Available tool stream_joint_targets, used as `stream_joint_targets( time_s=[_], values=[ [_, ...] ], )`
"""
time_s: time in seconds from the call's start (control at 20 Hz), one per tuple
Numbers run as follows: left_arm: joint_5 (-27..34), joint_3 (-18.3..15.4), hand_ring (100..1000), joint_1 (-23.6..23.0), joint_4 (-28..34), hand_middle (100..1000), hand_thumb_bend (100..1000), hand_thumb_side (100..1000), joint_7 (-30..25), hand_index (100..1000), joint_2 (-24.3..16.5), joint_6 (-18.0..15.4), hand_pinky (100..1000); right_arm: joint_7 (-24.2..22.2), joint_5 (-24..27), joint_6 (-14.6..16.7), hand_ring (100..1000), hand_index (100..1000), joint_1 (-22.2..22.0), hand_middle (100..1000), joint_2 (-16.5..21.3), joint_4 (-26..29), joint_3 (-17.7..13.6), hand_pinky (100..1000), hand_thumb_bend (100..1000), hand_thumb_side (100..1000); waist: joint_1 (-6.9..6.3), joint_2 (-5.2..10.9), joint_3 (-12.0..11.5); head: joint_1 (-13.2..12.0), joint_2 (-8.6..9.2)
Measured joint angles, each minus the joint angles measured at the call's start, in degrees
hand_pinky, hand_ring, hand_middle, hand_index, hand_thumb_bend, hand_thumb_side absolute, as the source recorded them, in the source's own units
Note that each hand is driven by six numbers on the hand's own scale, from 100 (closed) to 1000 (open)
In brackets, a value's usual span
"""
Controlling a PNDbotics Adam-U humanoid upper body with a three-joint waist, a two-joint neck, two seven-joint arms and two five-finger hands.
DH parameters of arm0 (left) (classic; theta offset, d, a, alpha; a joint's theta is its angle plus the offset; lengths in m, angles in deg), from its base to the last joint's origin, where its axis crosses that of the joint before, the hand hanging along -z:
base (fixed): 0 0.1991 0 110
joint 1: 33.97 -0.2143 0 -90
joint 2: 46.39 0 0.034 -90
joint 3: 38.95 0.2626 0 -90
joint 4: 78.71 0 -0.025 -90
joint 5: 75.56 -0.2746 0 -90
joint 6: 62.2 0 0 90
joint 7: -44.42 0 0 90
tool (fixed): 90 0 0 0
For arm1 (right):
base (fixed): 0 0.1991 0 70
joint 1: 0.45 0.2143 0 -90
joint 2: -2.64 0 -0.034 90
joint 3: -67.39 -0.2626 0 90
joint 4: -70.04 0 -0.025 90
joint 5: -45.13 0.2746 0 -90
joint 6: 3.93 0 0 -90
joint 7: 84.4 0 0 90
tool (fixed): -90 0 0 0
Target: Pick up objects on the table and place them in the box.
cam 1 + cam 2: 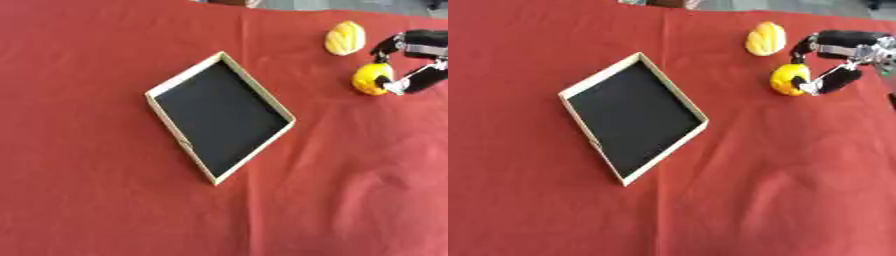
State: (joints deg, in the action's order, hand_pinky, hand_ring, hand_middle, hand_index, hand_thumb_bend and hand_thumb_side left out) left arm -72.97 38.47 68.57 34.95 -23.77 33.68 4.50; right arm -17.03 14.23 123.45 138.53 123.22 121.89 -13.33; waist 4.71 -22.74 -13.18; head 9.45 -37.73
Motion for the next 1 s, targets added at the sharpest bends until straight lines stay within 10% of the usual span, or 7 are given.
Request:
stream_joint_targets(
  time_s=[0.4, 1.0],
  values=[
    [0.0, 0.0, 700, 0.0, 0.0, 835, 100, 655, -0.1, 882, 0.0, 0.1, 819, 2.7, 6.6, 0.5, 619, 510, -1.9, 398, 0.7, 8.2, -1.8, 791, 100, 198, -0.03, 0.36, 0.1, -0.1, 0.03],
    [0.2, 0.0, 701, 0.2, 0.0, 834, 103, 644, 0.0, 881, 0.0, 0.1, 819, 0.7, 17.3, -2.0, 603, 508, 3.9, 397, -0.5, 23.5, 2.1, 790, 100, 200, -0.04, 1.03, -0.3, 0.4, 0.07]
  ],
)
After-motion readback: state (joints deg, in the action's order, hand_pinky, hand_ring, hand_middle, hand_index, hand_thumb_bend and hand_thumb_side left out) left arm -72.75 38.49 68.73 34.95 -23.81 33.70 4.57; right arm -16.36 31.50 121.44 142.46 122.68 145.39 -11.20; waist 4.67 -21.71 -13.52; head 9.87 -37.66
